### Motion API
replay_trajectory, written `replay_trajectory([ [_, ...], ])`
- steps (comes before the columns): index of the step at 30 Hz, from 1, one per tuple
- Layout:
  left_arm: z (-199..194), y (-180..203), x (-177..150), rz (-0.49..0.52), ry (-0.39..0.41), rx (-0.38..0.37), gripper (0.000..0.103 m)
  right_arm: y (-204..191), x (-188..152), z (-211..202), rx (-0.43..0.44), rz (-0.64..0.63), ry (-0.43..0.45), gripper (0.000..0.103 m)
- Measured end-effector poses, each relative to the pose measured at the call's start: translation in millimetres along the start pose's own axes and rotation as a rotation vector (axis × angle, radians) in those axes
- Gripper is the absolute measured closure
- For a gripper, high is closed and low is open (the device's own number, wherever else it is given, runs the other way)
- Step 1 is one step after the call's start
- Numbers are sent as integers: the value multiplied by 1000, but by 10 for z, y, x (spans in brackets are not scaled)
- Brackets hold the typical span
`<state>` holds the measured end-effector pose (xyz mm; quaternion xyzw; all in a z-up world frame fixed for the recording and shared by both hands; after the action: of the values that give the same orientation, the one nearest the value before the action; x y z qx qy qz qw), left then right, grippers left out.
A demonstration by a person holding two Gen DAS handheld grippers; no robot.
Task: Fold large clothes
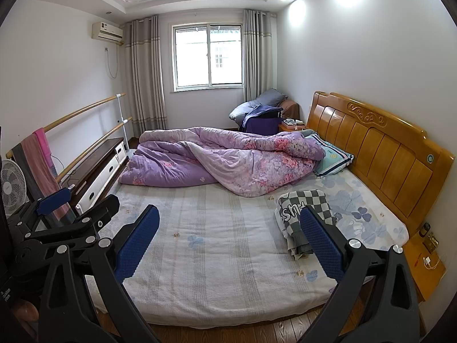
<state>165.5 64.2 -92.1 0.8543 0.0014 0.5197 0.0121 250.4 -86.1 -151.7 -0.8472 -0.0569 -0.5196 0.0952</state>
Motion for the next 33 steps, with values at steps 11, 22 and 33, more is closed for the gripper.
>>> replay_trajectory([
  [11, 11, -6, -1, 0, -1, -1, 6, 15, -20, 33, 4, 6, -5, 8],
  [22, 12, -7, 9, 3, -2, -2, 6, 38, -16, 49, 3, 6, -6, 8],
  [33, 41, -37, -3, 13, 6, -2, 6, 47, -2, 60, 5, 6, -8, 8],
])
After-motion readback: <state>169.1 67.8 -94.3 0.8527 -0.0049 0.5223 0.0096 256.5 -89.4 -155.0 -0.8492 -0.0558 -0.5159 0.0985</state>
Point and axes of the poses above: each gripper's, at about its wrist camera, not at the fingertips, and z roughly the way its jaws point, y to its right, x to its top, the point moved 7 cm from there along z, roughly the way its jaws point, and after that the axes turned 7 degrees about x, right-handed, at the moved point
